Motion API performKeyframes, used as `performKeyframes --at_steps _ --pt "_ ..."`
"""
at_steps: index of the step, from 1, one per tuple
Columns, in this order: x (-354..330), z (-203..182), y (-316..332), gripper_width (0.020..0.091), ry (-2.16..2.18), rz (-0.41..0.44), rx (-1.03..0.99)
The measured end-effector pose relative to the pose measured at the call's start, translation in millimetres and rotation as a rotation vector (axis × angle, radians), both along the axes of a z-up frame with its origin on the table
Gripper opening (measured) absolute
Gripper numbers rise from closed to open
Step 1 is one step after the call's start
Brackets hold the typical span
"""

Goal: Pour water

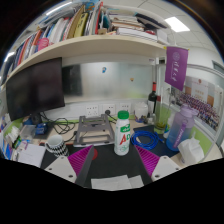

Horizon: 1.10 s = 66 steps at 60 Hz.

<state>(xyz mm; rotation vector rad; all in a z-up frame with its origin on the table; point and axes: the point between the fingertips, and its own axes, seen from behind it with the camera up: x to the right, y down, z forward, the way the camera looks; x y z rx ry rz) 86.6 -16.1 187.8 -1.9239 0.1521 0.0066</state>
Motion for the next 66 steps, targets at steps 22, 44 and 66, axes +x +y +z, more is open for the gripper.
performKeyframes --at_steps 22,44,66 --pt "51 -53 144 0.0811 -0.056 0.058 0.093" --pt "45 -65 180 0.0435 -0.075 0.110 0.136" --pt "4 -33 167 0.0368 -0.474 0.164 0.027"
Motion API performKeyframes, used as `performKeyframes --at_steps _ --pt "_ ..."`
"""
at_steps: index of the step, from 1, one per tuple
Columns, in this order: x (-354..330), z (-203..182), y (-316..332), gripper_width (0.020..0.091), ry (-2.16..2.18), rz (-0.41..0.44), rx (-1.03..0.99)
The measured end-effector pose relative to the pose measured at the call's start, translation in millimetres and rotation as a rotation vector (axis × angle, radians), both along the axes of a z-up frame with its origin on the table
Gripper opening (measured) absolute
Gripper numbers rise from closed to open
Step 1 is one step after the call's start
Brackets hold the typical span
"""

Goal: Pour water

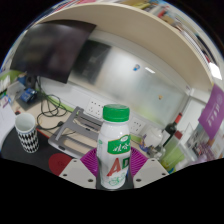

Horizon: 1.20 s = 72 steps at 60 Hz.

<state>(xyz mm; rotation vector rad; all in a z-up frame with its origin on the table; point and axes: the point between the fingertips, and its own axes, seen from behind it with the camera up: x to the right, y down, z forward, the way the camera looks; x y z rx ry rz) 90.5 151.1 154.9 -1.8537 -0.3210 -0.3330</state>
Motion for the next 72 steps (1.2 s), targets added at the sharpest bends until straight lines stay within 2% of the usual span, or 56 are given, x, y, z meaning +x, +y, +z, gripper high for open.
performKeyframes --at_steps 15,26,38,53,61,72 --pt "-81 35 -4 0.0368 -0.775 0.256 -0.053" --pt "-112 46 2 0.0368 -1.179 0.360 -0.052" --pt "-134 46 10 0.0369 -1.421 0.402 -0.069" --pt "-138 25 16 0.0369 -1.513 0.402 -0.128" --pt "-145 29 10 0.0370 -1.378 0.403 -0.120" --pt "-151 64 -13 0.0369 -0.857 0.358 -0.071"
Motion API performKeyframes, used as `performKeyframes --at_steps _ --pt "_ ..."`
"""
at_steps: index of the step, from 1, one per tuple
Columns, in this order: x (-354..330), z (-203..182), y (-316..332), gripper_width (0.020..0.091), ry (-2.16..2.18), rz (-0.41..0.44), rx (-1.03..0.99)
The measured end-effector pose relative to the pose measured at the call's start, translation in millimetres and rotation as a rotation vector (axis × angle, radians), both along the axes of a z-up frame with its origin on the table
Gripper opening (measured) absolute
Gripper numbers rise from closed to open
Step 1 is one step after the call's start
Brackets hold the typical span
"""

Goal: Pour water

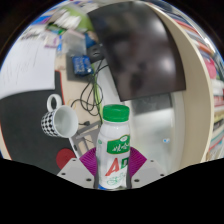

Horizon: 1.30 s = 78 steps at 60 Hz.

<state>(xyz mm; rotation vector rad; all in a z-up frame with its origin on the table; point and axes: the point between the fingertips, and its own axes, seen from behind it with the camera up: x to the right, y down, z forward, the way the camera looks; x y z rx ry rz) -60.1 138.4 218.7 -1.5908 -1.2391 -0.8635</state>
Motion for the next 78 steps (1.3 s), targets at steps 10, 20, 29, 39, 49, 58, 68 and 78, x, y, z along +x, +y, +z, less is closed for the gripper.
performKeyframes --at_steps 10,20,29,39,49,58,68,78 --pt "10 6 -25 0.0384 0.572 -0.122 -0.032" --pt "24 -12 -8 0.0385 1.034 -0.175 -0.045" --pt "28 -55 13 0.0383 1.186 -0.208 -0.084" --pt "22 -86 17 0.0390 1.274 -0.211 -0.079" --pt "27 -84 15 0.0388 1.278 -0.190 0.025" --pt "29 -83 18 0.0498 1.265 -0.216 0.040" --pt "27 -86 2 0.0866 1.224 -0.257 -0.002" --pt "25 -73 -66 0.0853 1.182 -0.323 -0.019"
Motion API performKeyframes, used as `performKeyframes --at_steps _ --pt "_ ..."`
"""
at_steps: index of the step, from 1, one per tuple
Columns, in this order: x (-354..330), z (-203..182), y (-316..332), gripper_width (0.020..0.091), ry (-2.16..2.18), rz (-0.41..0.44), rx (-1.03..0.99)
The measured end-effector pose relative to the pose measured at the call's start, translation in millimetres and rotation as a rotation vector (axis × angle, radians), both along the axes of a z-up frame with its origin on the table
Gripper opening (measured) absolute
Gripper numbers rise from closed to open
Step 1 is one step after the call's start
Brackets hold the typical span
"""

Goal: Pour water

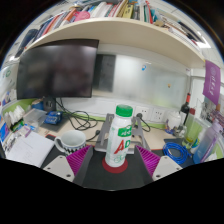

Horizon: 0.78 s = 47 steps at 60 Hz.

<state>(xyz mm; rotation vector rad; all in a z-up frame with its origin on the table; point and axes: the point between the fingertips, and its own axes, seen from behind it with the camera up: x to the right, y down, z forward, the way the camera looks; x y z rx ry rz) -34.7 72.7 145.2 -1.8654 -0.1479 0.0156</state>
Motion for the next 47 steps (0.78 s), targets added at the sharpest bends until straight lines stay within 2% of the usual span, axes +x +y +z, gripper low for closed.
performKeyframes --at_steps 10,27,47 --pt "-18 40 -59 0.0857 0.046 -0.061 -0.050" --pt "-32 105 -95 0.0859 0.090 -0.144 -0.029" --pt "-51 113 -94 0.0859 0.072 -0.129 -0.025"
